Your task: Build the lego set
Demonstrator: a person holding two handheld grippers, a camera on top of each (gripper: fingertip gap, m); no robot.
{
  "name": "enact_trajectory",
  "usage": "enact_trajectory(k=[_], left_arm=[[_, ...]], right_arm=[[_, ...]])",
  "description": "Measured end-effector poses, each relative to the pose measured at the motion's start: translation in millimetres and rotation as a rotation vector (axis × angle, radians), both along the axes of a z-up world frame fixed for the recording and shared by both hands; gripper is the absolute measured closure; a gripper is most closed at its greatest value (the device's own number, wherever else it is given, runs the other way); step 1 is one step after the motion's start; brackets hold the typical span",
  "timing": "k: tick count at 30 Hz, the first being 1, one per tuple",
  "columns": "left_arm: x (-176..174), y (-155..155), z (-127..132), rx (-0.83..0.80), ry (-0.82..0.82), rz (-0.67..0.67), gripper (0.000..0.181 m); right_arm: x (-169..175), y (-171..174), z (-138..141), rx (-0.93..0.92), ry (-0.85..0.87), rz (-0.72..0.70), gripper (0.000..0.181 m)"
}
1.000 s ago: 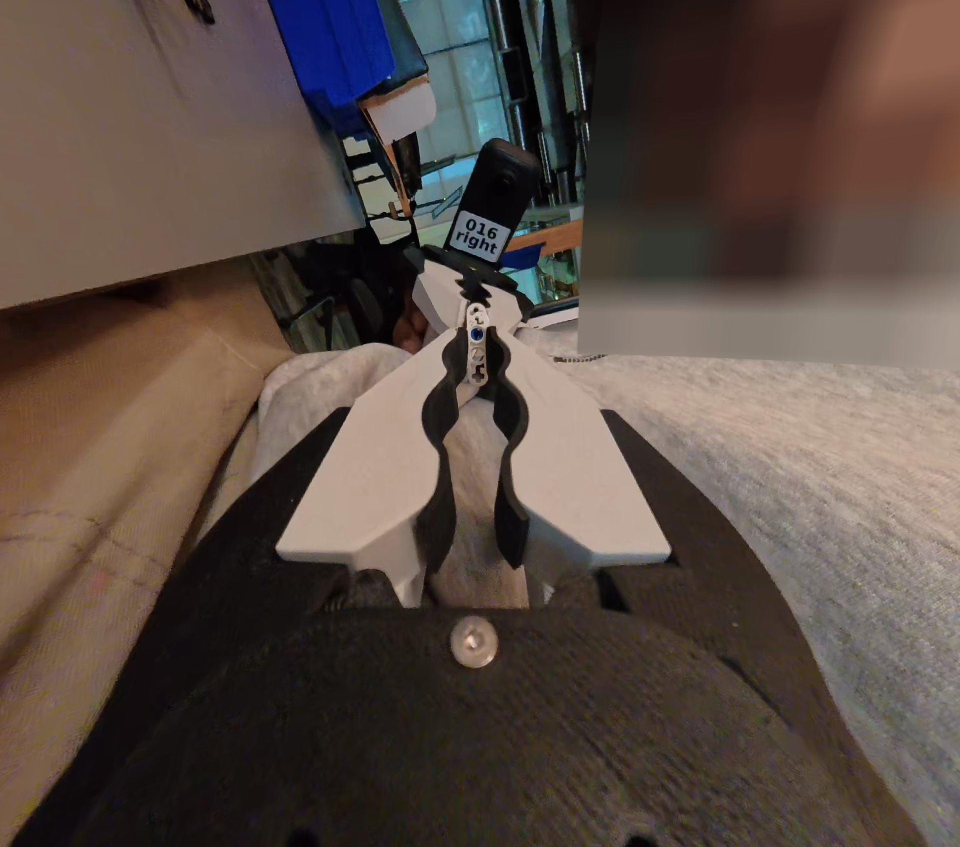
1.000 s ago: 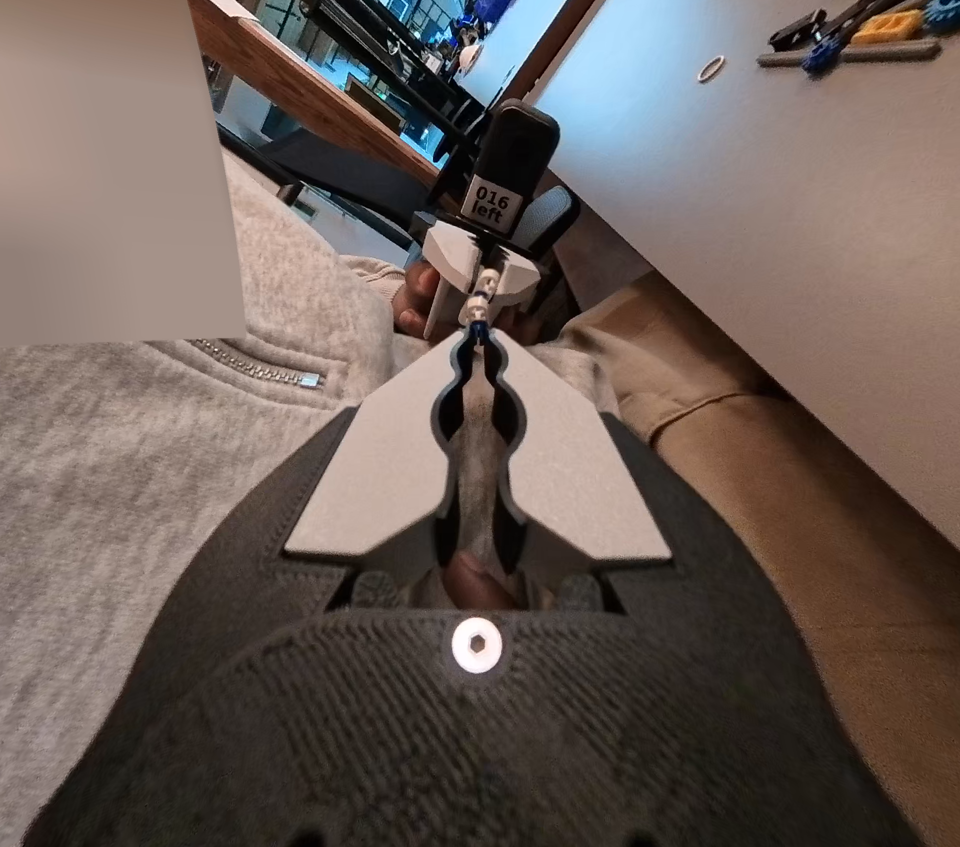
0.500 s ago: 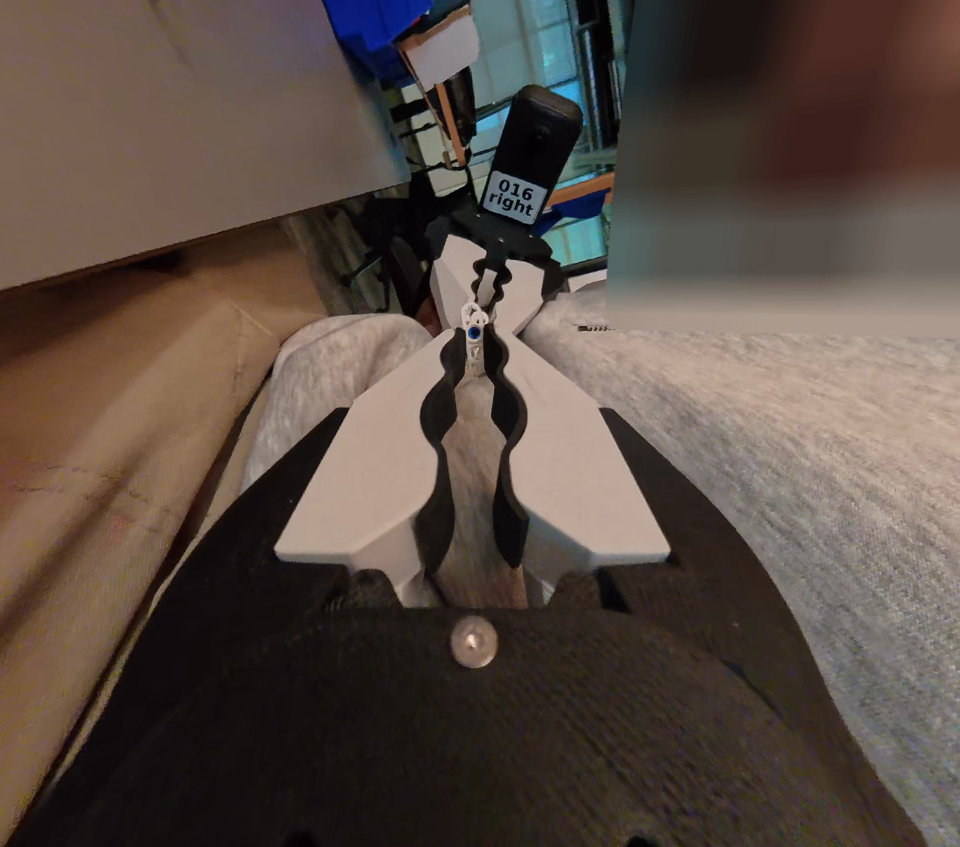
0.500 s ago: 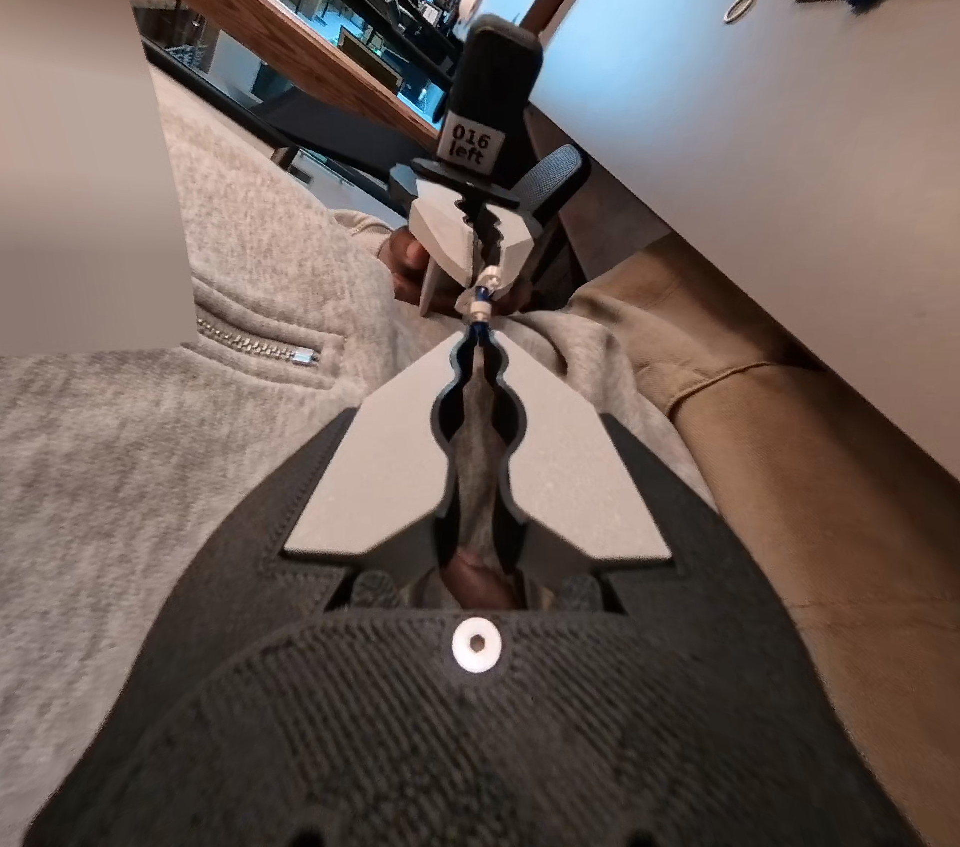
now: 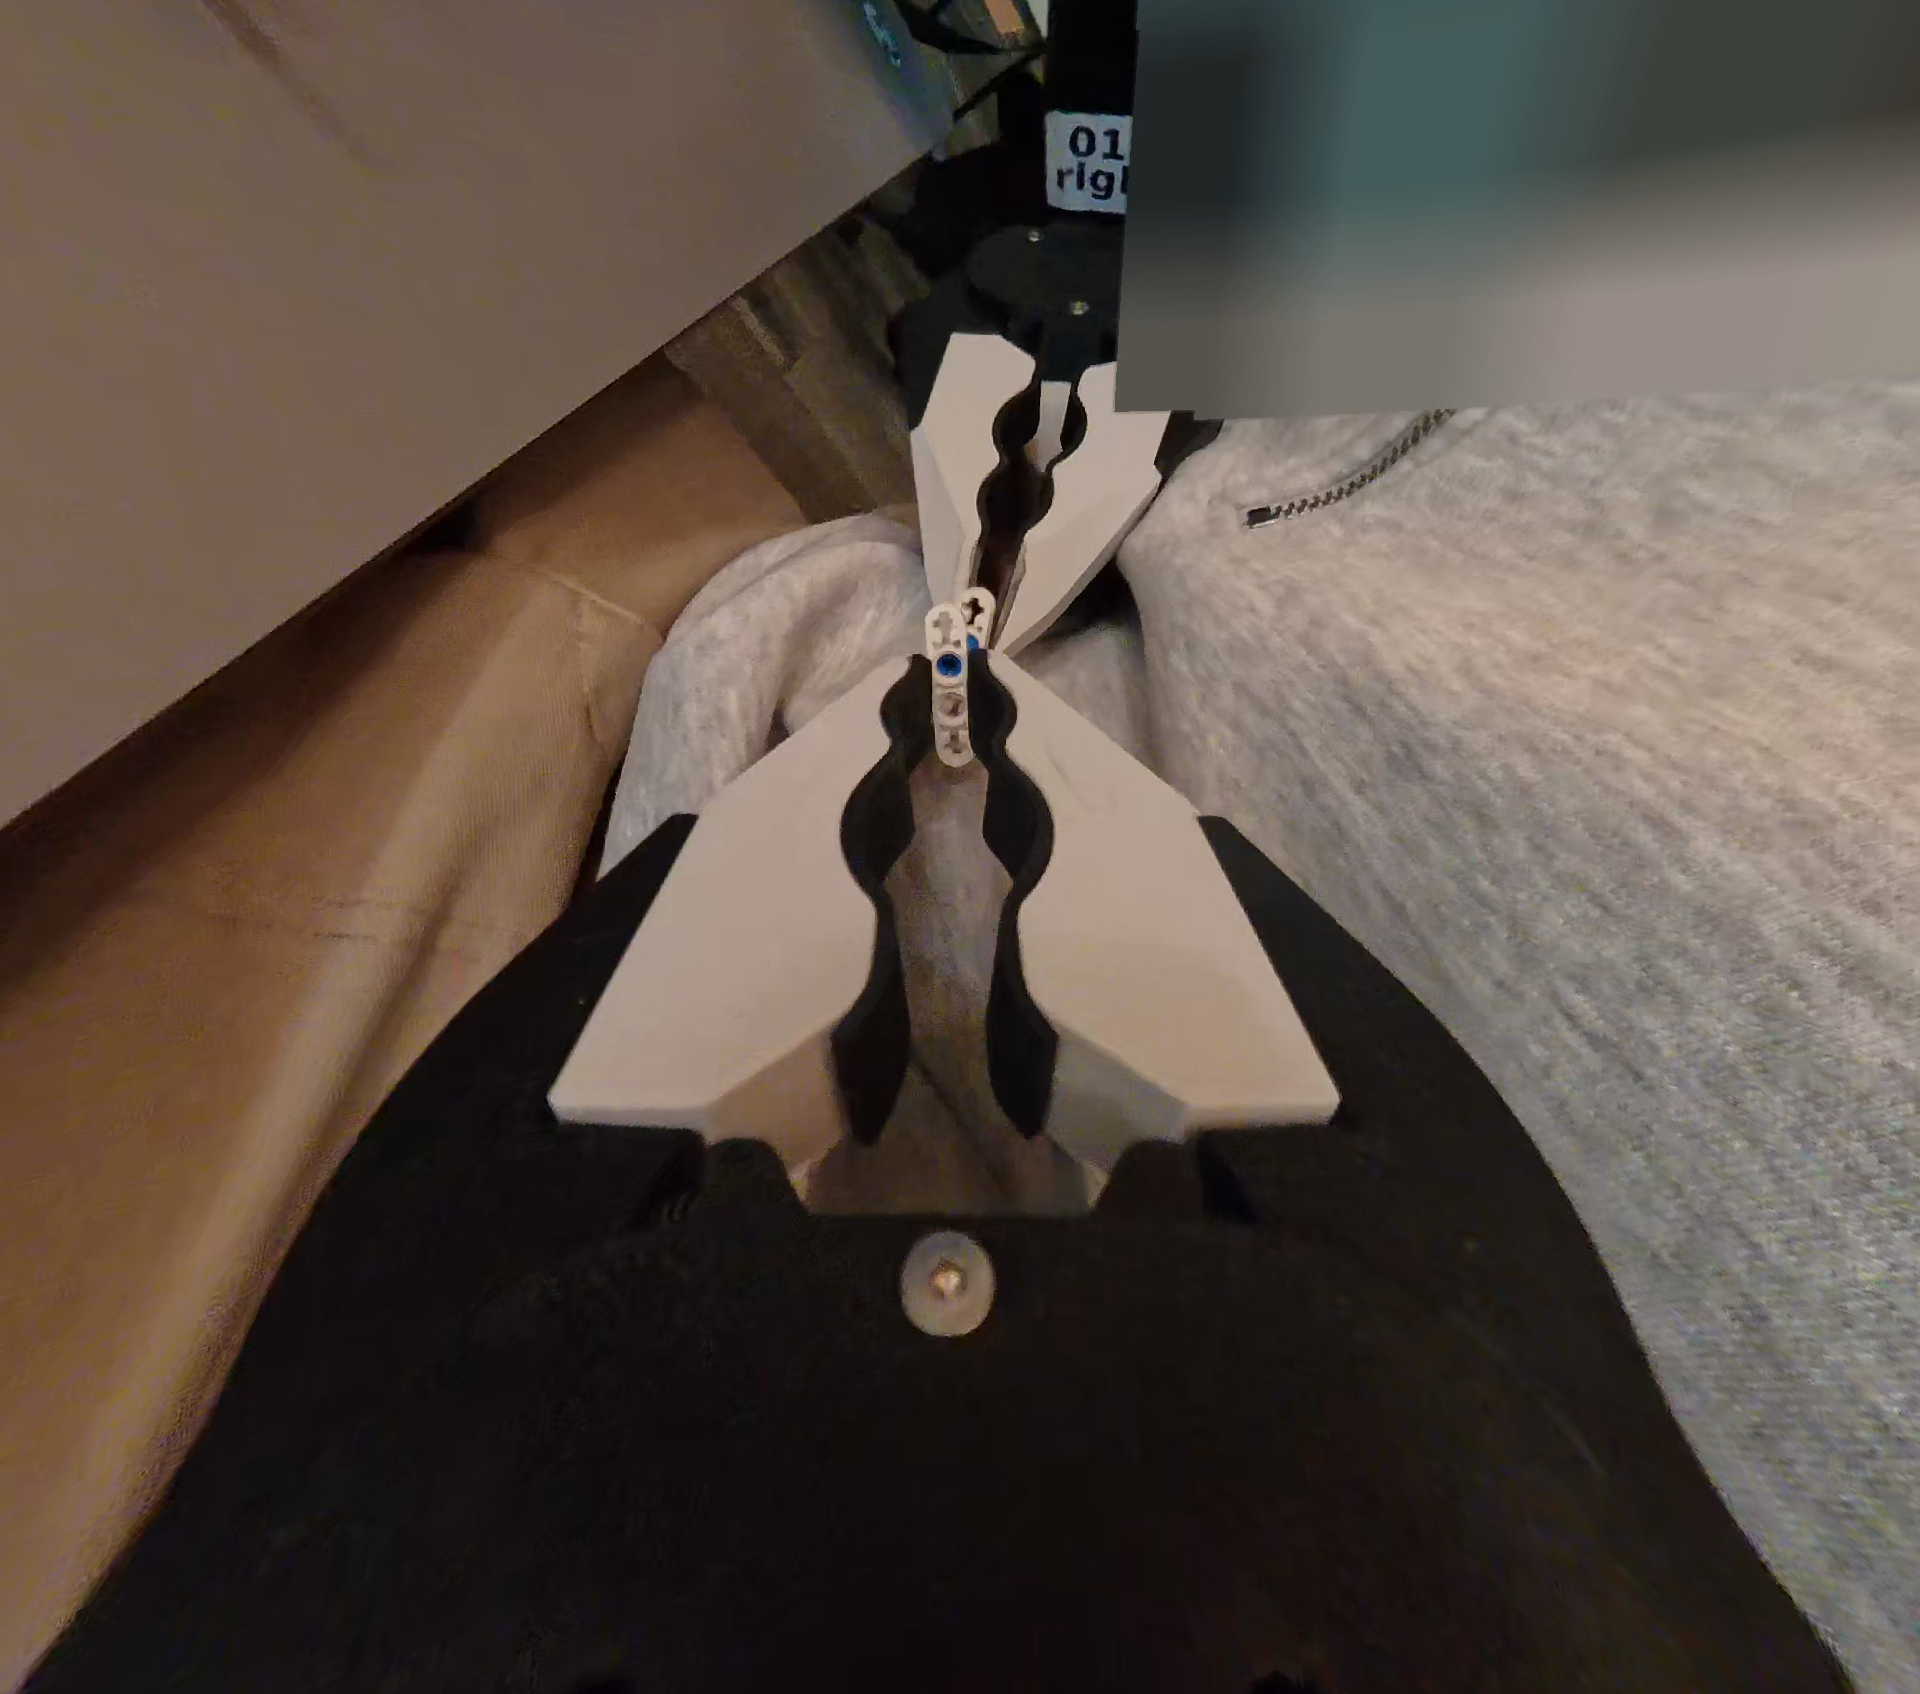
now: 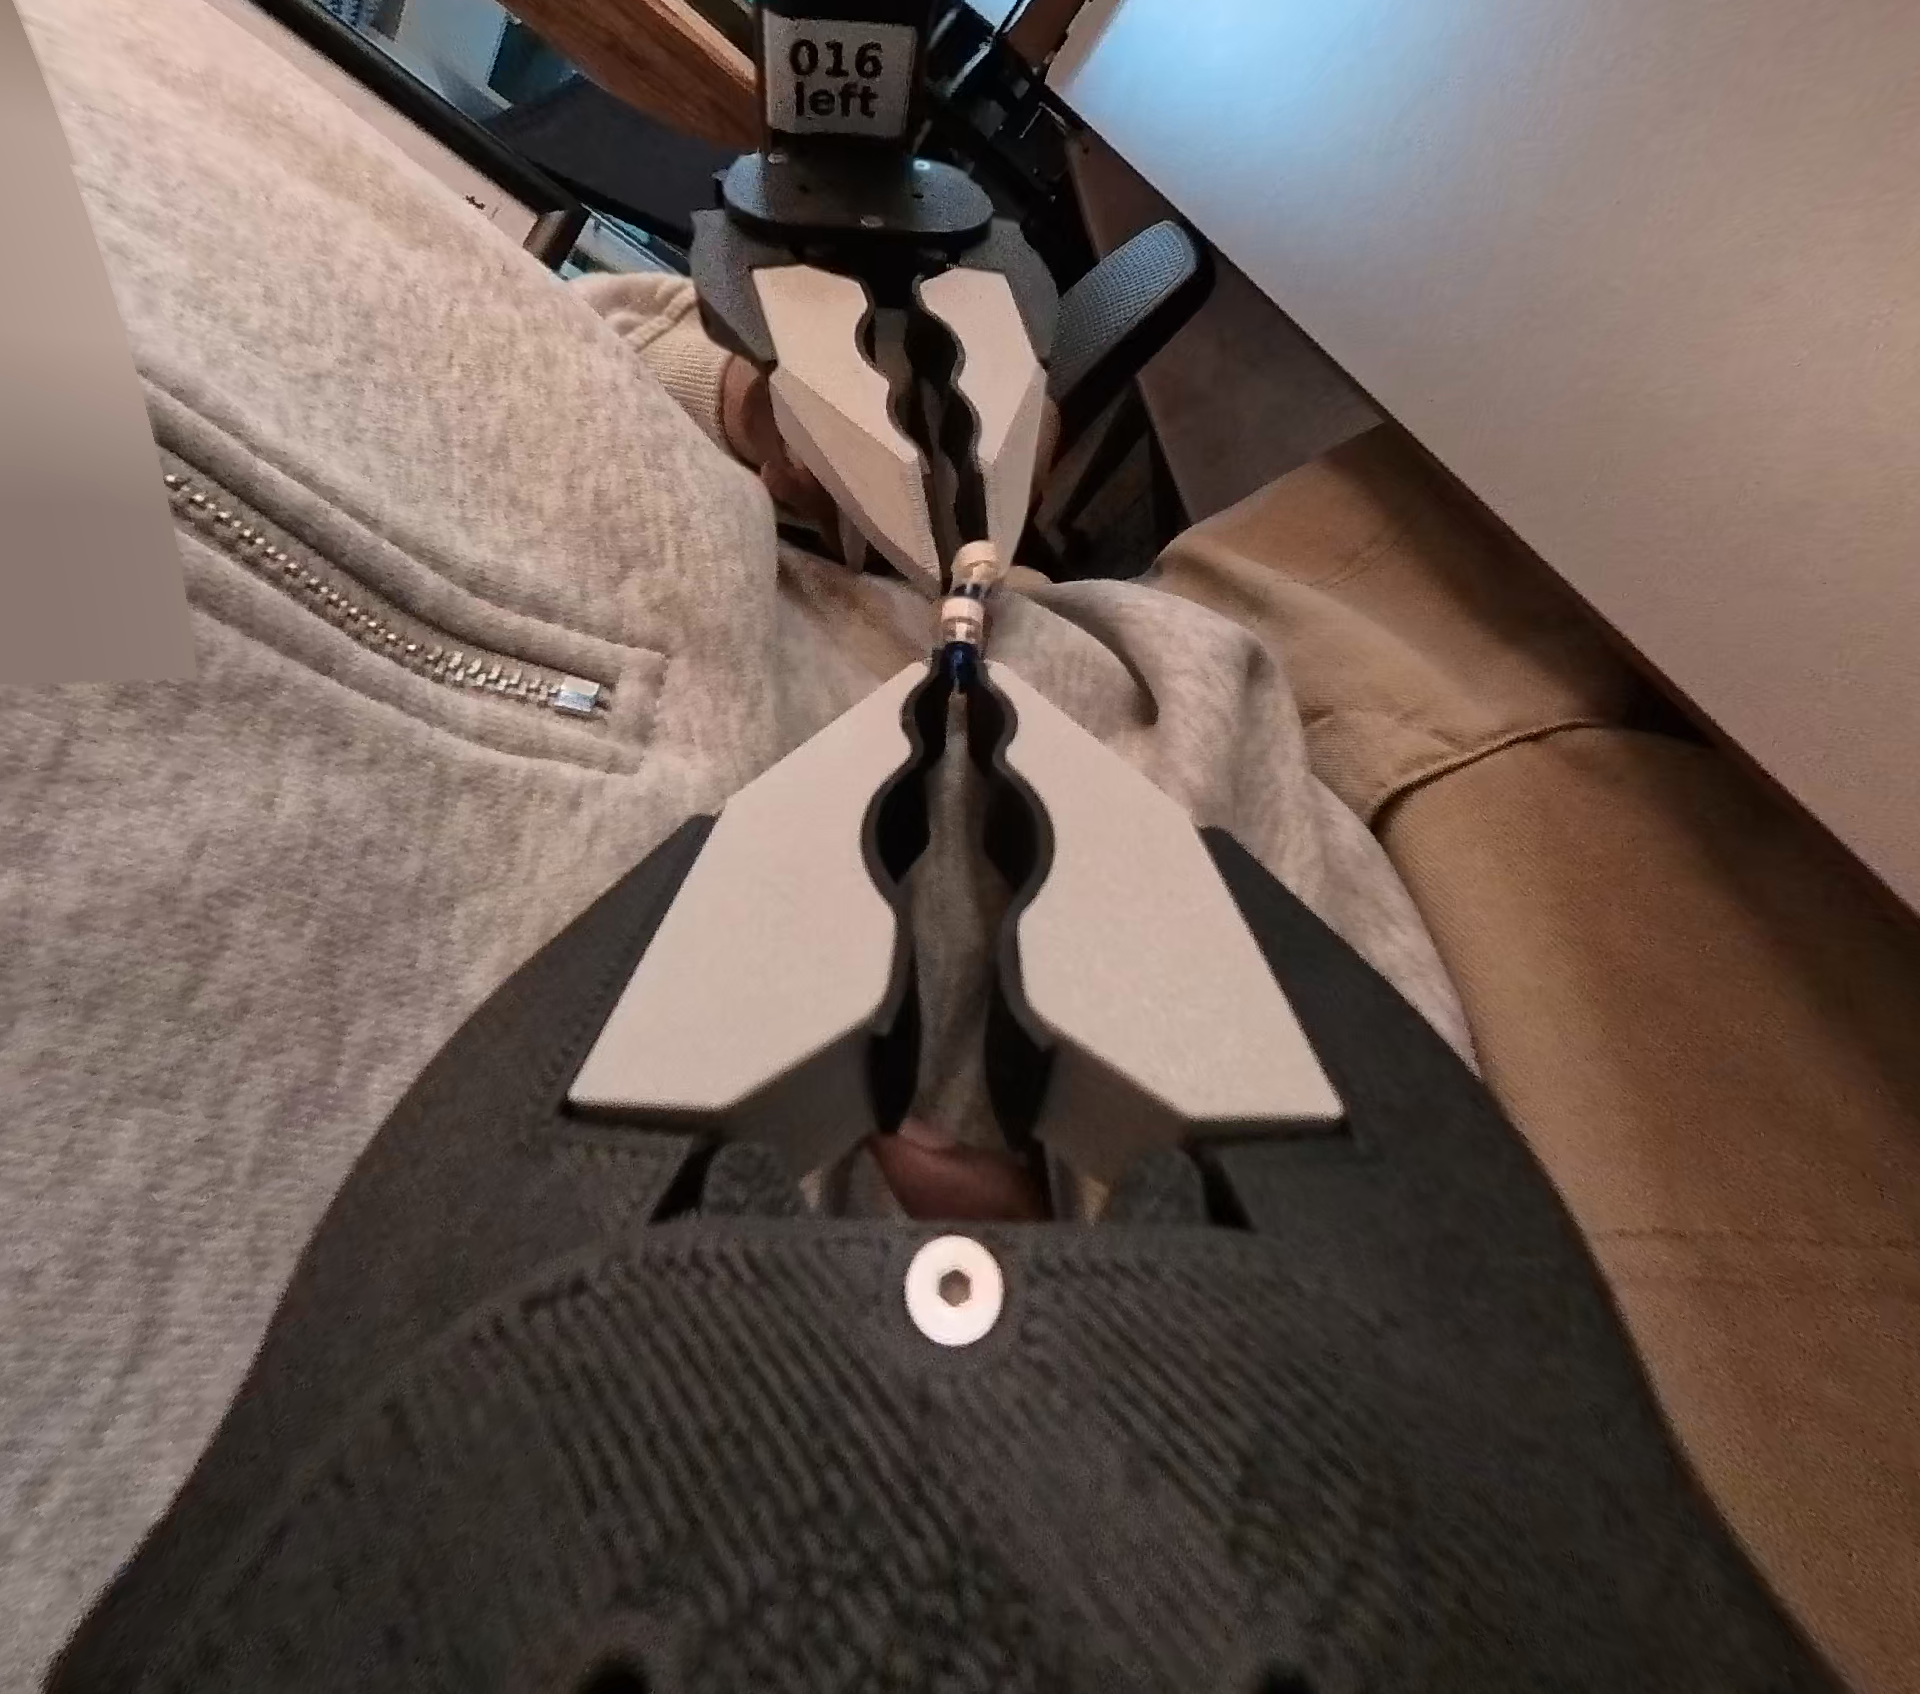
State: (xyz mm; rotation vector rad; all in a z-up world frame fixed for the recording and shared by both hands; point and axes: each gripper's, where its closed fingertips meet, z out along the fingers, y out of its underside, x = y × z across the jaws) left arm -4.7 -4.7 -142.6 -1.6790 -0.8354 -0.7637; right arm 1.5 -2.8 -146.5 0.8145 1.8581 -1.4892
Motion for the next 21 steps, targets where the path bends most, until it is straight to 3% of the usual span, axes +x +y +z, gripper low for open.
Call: enact_trajectory(k=[10, 21], left_arm=[[2.3, 1.7, 8.3, 0.226, -0.199, 0.018, 0.177], [16.8, -0.7, 9.3, 0.168, -0.139, -0.108, 0.177]], right_arm=[[2.4, 2.4, 7.1, -0.134, -0.076, 0.042, 0.181], [12.5, 0.3, 9.0, -0.112, -0.022, 0.153, 0.180]])
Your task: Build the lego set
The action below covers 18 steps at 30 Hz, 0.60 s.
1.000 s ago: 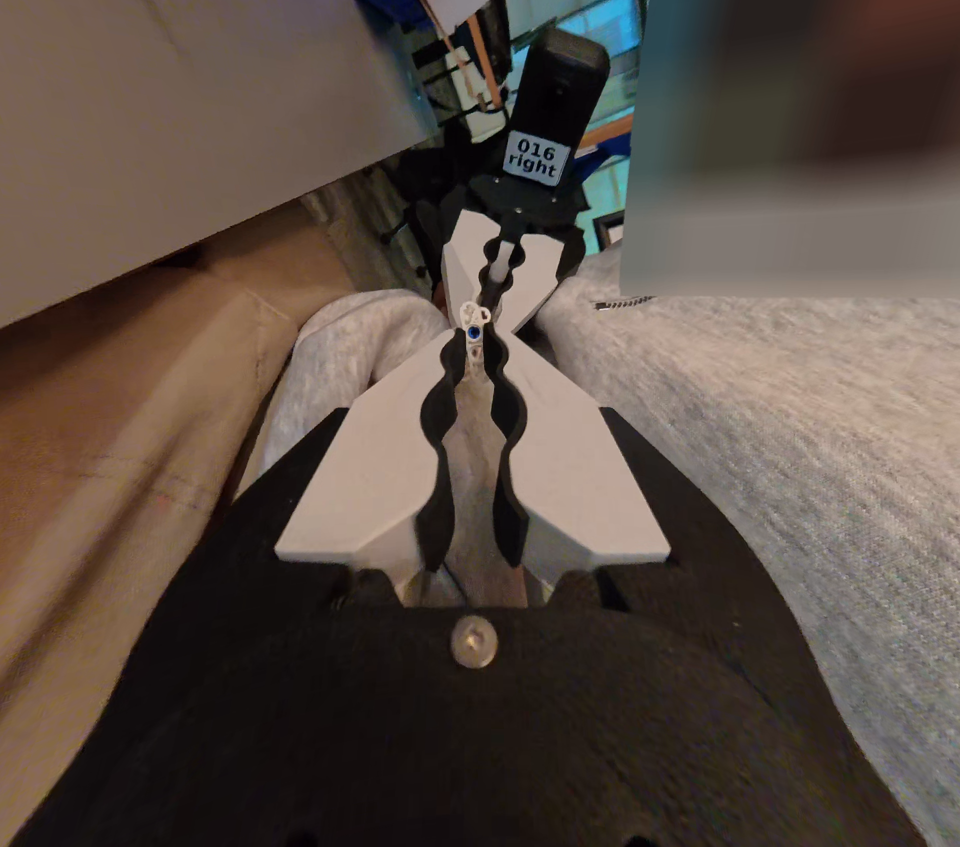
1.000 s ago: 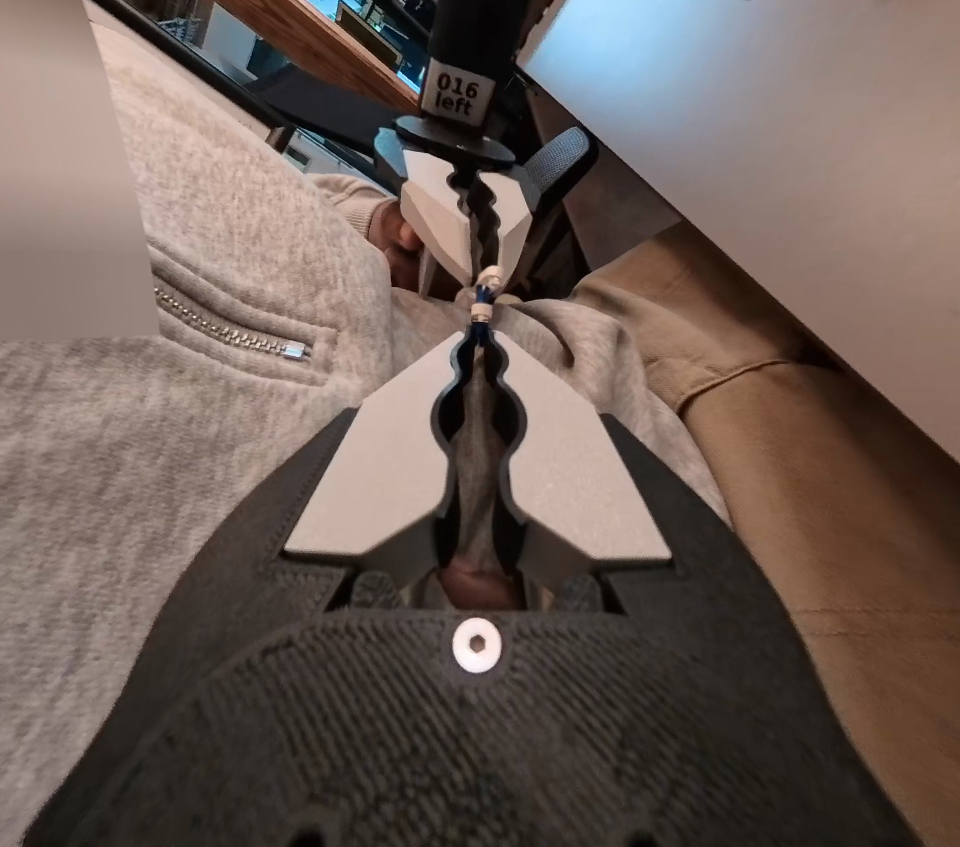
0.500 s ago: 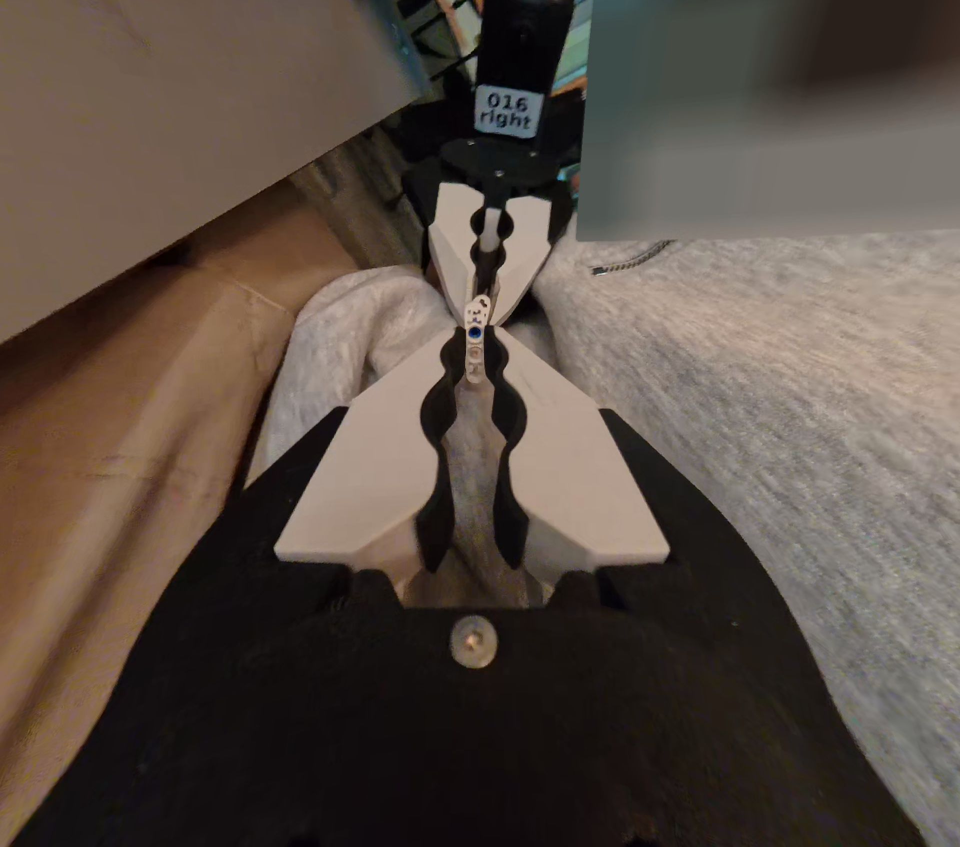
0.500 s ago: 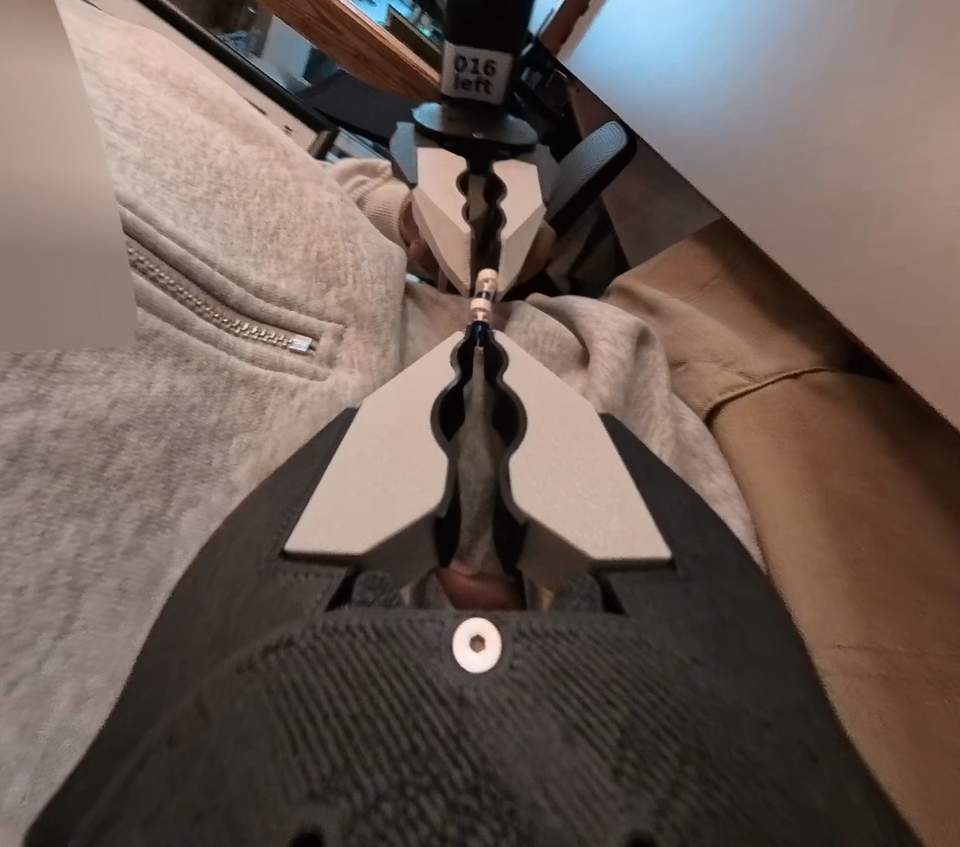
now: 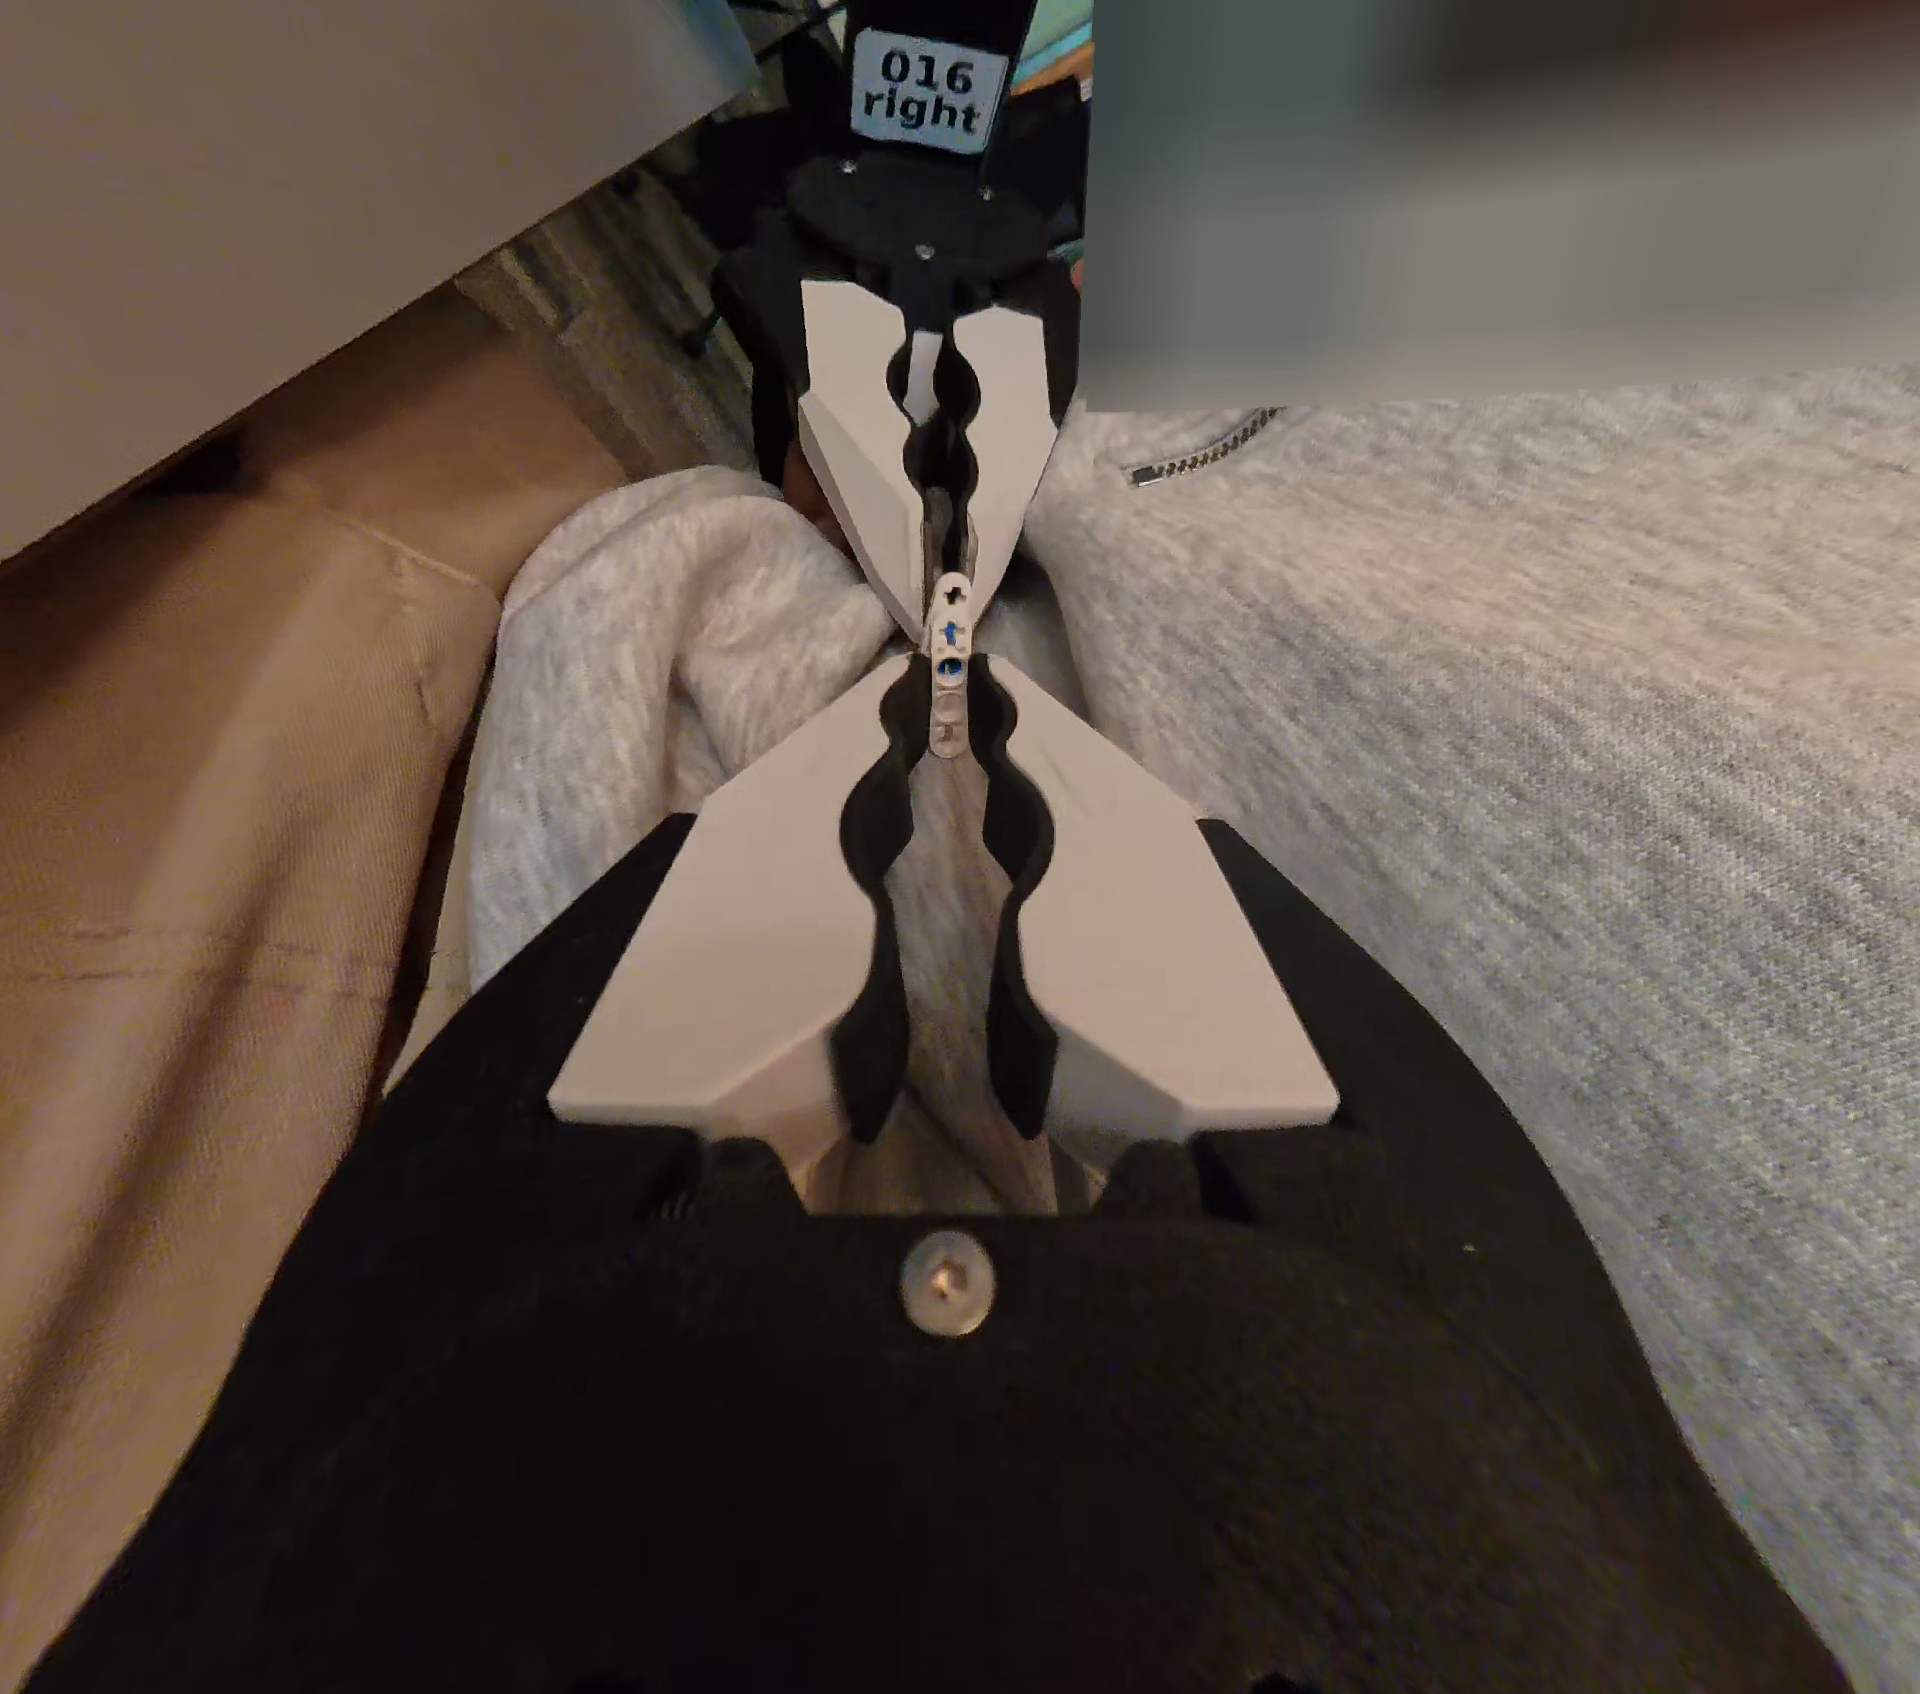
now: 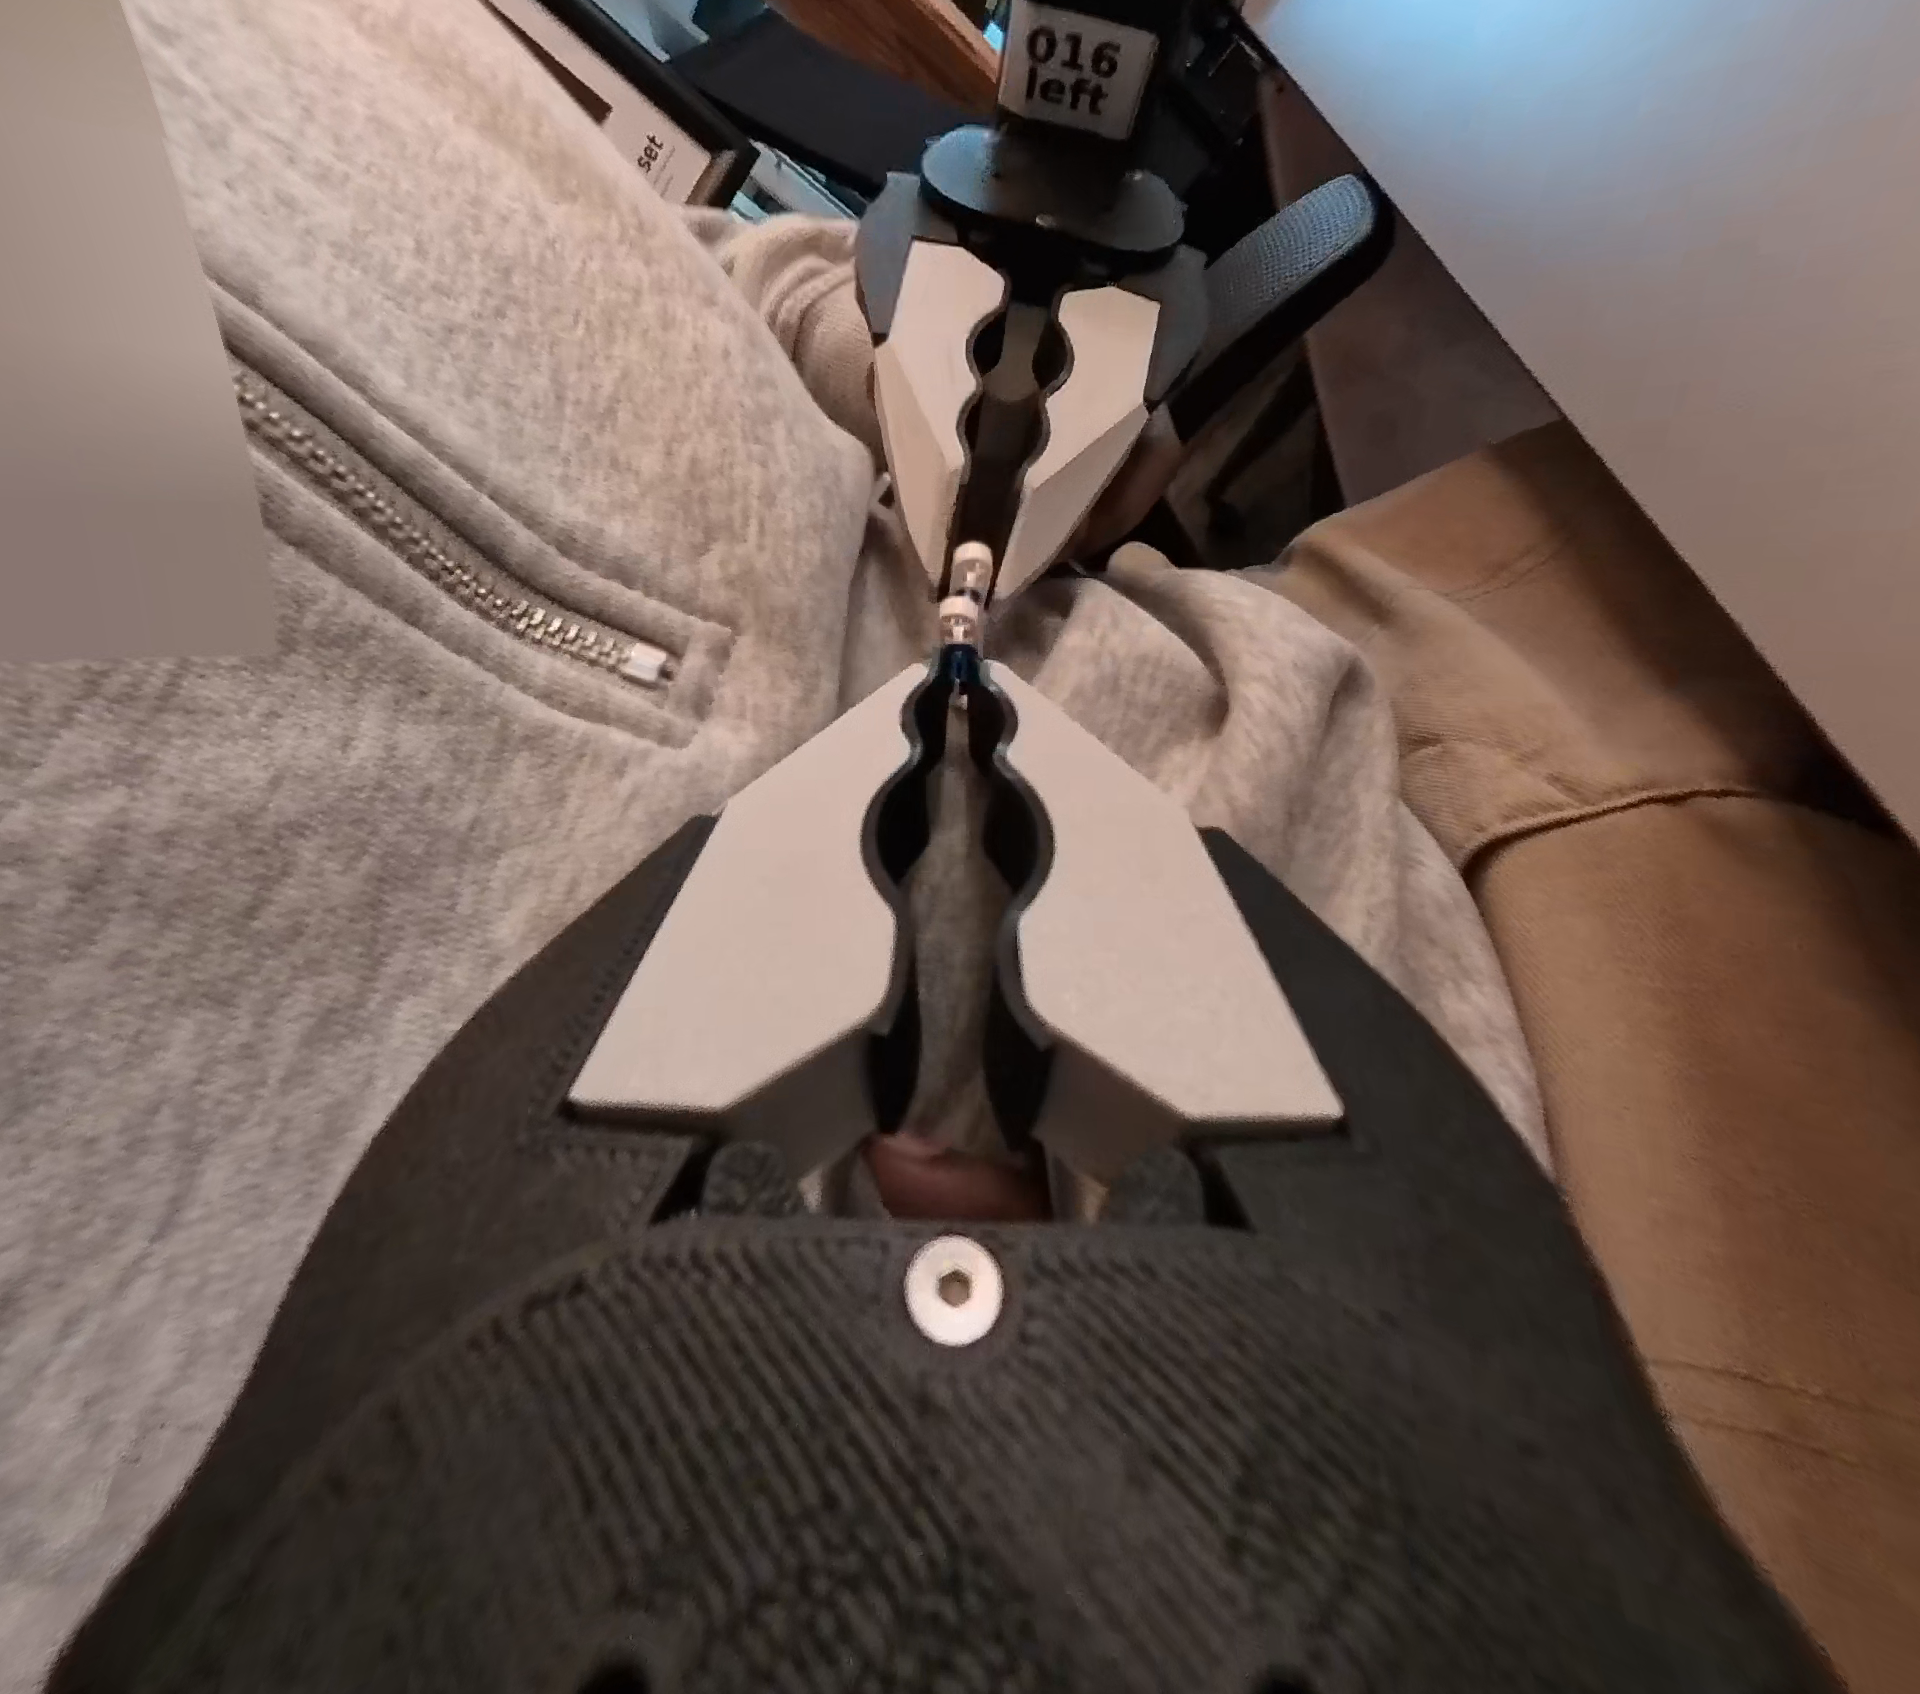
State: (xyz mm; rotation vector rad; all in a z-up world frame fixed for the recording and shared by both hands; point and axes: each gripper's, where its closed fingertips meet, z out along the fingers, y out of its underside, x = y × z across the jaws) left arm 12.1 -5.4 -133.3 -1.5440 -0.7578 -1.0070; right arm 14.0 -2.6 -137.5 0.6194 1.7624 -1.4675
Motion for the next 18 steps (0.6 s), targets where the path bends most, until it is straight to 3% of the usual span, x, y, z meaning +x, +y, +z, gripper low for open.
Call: enact_trajectory(k=[9, 18], left_arm=[[0.8, -0.1, 1.2, -0.024, 0.031, -0.071, 0.177], [7.0, 4.2, 12.1, 0.143, -0.031, -0.104, 0.177]], right_arm=[[1.0, -1.5, 1.0, 0.011, 0.051, 0.011, 0.180], [4.7, 1.5, 8.4, -0.111, -0.012, 0.092, 0.180]])
